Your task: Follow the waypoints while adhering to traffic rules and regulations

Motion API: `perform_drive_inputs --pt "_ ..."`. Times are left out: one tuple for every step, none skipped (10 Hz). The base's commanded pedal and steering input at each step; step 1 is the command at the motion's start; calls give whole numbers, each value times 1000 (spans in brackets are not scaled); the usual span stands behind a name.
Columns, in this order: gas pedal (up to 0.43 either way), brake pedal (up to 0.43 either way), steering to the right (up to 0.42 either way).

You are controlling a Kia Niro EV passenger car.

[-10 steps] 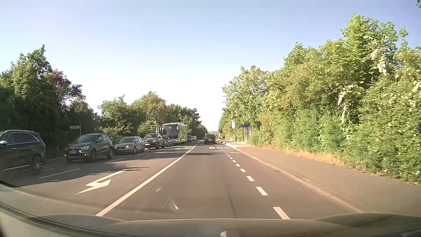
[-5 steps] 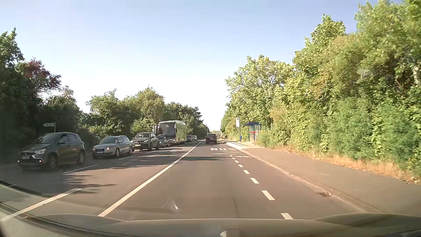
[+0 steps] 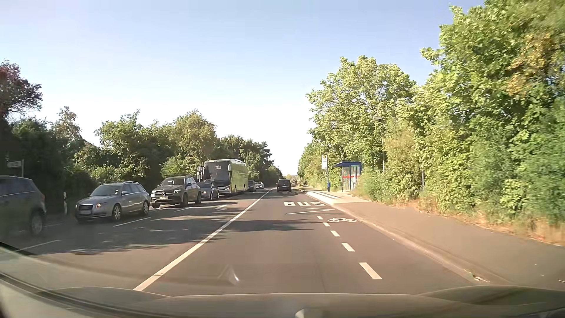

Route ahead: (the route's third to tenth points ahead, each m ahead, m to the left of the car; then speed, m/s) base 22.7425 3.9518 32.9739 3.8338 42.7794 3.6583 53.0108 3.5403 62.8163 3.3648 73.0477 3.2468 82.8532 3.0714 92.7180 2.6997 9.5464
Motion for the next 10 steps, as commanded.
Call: perform_drive_inputs --pt "110 0 -5" --pt "110 0 -5" --pt "98 0 -5" --pt "98 0 -5" --pt "98 0 -5" --pt "98 0 -5" --pt "98 0 -5" --pt "98 0 -5" --pt "98 0 -3" --pt "98 0 -2"
